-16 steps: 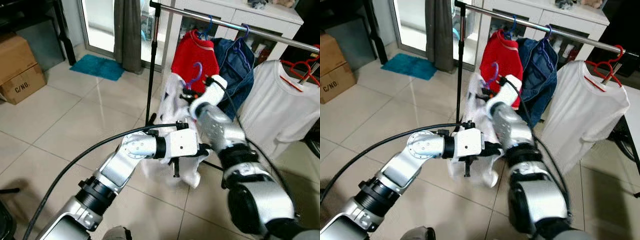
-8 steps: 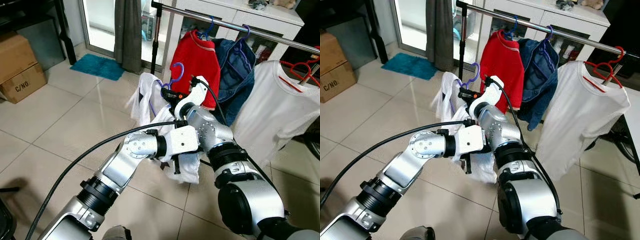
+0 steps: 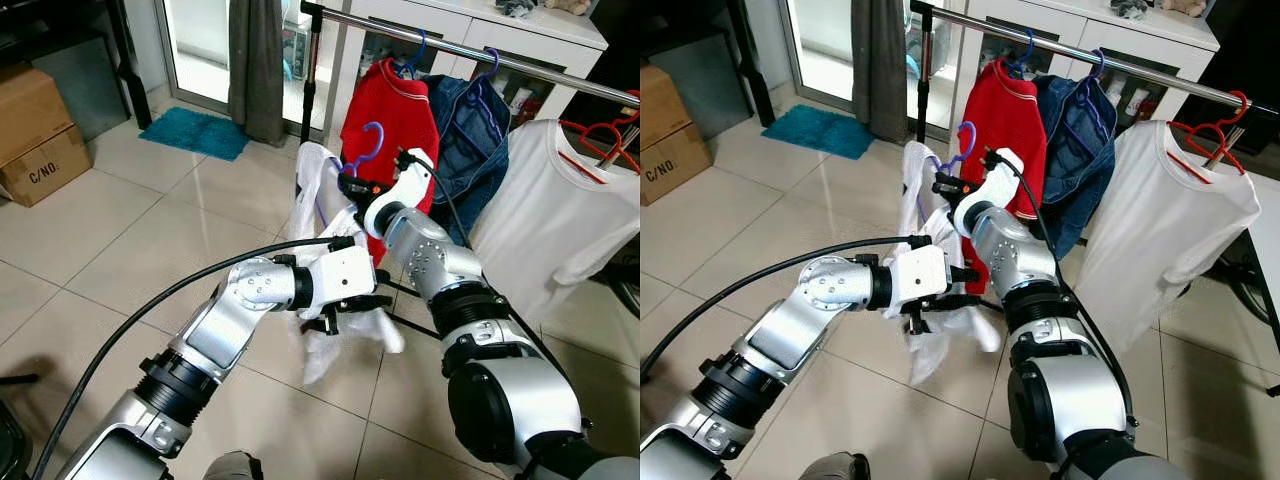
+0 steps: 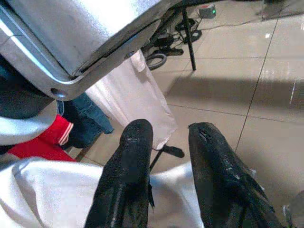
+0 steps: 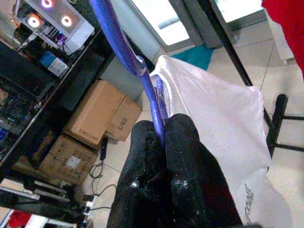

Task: Hang hanger

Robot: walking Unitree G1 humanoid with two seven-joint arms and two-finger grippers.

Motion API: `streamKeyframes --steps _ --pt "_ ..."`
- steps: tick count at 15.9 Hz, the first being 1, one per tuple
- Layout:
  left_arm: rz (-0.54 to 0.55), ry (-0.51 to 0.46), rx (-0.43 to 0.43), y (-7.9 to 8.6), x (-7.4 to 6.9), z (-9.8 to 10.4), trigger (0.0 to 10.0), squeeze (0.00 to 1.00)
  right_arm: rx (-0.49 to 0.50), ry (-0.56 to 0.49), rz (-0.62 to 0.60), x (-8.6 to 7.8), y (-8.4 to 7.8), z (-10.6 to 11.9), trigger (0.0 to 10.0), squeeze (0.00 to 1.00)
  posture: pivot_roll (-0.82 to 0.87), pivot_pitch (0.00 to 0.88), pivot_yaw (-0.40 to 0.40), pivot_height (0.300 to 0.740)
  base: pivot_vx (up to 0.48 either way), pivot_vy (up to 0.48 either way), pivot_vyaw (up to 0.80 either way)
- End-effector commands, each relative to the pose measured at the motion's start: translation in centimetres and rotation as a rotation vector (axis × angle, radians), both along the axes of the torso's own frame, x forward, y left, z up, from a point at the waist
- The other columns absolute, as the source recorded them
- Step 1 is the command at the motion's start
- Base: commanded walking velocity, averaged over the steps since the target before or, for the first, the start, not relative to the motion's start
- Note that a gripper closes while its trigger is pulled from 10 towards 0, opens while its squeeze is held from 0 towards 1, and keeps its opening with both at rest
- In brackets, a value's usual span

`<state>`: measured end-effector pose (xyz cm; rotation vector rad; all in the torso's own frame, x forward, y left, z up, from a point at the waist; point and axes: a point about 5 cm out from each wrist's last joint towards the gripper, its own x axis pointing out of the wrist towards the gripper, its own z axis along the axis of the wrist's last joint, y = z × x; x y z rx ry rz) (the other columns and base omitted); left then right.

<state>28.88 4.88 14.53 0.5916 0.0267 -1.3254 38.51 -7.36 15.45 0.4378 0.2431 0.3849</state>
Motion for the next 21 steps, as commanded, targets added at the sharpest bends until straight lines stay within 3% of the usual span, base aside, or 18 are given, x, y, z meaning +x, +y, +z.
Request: streamKeyframes --steps 1,3,5,6,7,8,9,10,11,15,17,21 --pt "-0.022 -0.002 -0.035 -0.5 -0.3 0.7 10.0 1.0 -0.018 -0.044 -0.025 0.4 -0.9 0.8 10.0 0.0 0.03 0.0 -0.106 0.74 0.0 0.0 0.0" --pt "0.007 0.029 -0.151 -0.2 -0.3 1.7 10.0 1.0 -0.081 -0.094 -0.034 0.6 -1.5 1.2 10.0 0.0 0.03 0.0 -0.104 0.74 0.0 0.0 0.0" --pt "0.048 0.061 -0.209 2.0 -0.3 2.5 10.0 1.0 -0.12 -0.138 -0.029 0.5 -2.4 1.6 10.0 0.0 0.03 0.0 -0.1 0.74 0.0 0.0 0.0" --pt "0.101 0.055 -0.227 3.7 -0.2 2.9 10.0 0.85 -0.13 -0.154 -0.029 0.4 -3.0 1.8 10.0 0.0 0.03 0.0 -0.1 0.74 0.0 0.0 0.0" --pt "0.127 0.048 -0.229 4.7 -0.2 3.1 10.0 0.31 -0.129 -0.159 -0.026 0.3 -3.3 1.9 10.0 0.0 0.03 0.0 -0.1 0.74 0.0 0.0 0.0" --pt "0.193 0.029 -0.205 6.8 0.2 3.3 10.0 0.0 -0.134 -0.173 -0.009 0.1 -3.8 2.1 10.0 0.0 0.03 0.0 -0.105 0.74 0.0 0.0 0.0" --pt "0.22 0.023 -0.191 7.7 0.3 3.4 10.0 0.0 -0.138 -0.179 -0.002 0.0 -4.0 2.2 10.0 0.0 0.03 0.0 -0.105 0.74 0.0 0.0 0.0" --pt "0.284 0.006 -0.147 10.0 0.9 3.6 10.0 0.0 -0.145 -0.196 0.037 -0.3 -4.3 2.4 10.0 0.0 0.04 0.0 -0.11 0.74 0.0 0.0 0.0" --pt "0.298 0.003 -0.124 11.2 1.2 3.8 10.0 0.0 -0.135 -0.205 0.082 -0.6 -4.3 2.7 10.0 0.0 0.04 0.0 -0.112 0.74 0.0 0.0 0.0" --pt "0.265 0.029 -0.151 11.4 2.1 3.6 10.0 0.0 -0.121 -0.236 0.209 -1.6 -3.2 3.3 10.0 0.0 0.04 0.0 -0.107 0.74 0.0 0.0 0.0" --pt "0.217 0.104 -0.176 10.6 2.4 2.6 10.0 0.0 -0.114 -0.236 0.226 -2.0 -2.9 3.4 10.0 0.0 0.03 0.0 -0.102 0.74 0.0 0.0 0.0" --pt "0.192 0.146 -0.125 10.4 3.0 1.3 10.0 0.0 -0.114 -0.237 0.248 -2.5 -2.7 3.7 10.0 0.0 0.02 0.0 -0.094 0.74 0.0 0.0 0.0"
